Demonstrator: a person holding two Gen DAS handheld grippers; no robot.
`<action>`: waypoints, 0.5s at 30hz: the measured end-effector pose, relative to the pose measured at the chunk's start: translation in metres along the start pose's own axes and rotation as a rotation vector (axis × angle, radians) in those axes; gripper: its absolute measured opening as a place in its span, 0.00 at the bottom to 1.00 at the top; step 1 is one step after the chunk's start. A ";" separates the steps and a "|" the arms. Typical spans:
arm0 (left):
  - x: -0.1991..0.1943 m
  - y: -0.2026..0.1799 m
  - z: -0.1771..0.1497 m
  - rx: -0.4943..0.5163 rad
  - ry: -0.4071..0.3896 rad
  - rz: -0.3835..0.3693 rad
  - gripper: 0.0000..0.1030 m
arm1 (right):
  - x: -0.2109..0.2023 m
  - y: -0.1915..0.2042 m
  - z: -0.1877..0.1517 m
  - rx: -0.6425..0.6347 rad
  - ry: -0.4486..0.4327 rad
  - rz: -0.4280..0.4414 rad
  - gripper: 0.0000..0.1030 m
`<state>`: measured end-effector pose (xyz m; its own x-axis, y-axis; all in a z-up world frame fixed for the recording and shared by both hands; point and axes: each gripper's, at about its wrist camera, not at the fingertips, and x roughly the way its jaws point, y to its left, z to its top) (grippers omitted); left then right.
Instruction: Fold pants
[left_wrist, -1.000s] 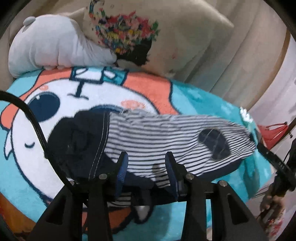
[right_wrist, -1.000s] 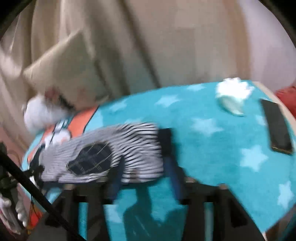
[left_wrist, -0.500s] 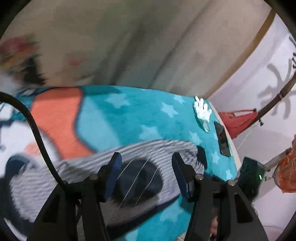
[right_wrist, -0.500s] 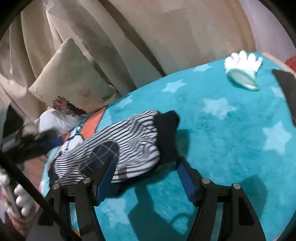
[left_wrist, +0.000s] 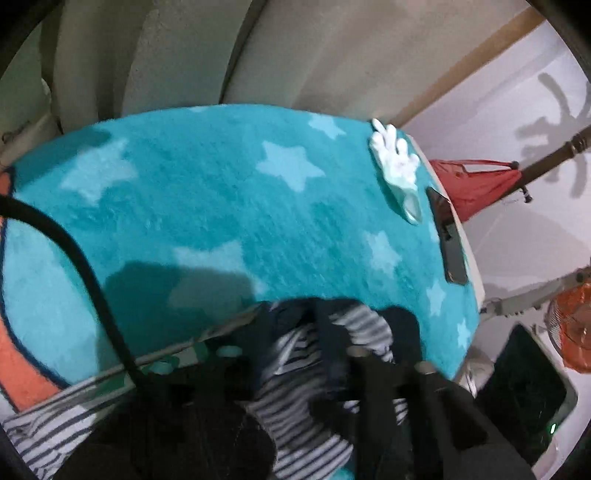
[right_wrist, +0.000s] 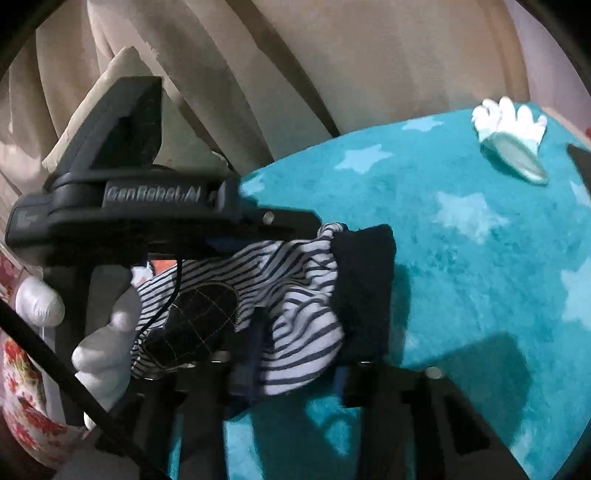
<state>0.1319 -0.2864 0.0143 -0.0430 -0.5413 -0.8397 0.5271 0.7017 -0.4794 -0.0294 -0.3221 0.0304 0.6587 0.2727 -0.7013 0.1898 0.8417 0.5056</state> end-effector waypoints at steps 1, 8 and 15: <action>-0.005 0.001 -0.002 -0.003 -0.014 -0.008 0.14 | -0.001 0.000 0.001 0.000 -0.014 0.027 0.22; -0.066 0.022 -0.027 -0.088 -0.168 -0.034 0.14 | -0.015 0.041 0.004 -0.142 -0.091 0.077 0.20; -0.145 0.056 -0.096 -0.173 -0.359 0.092 0.21 | -0.002 0.101 -0.004 -0.315 -0.055 0.153 0.35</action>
<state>0.0863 -0.1243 0.0852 0.3131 -0.5786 -0.7531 0.3634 0.8057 -0.4679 -0.0145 -0.2353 0.0808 0.7022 0.3880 -0.5969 -0.1418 0.8979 0.4167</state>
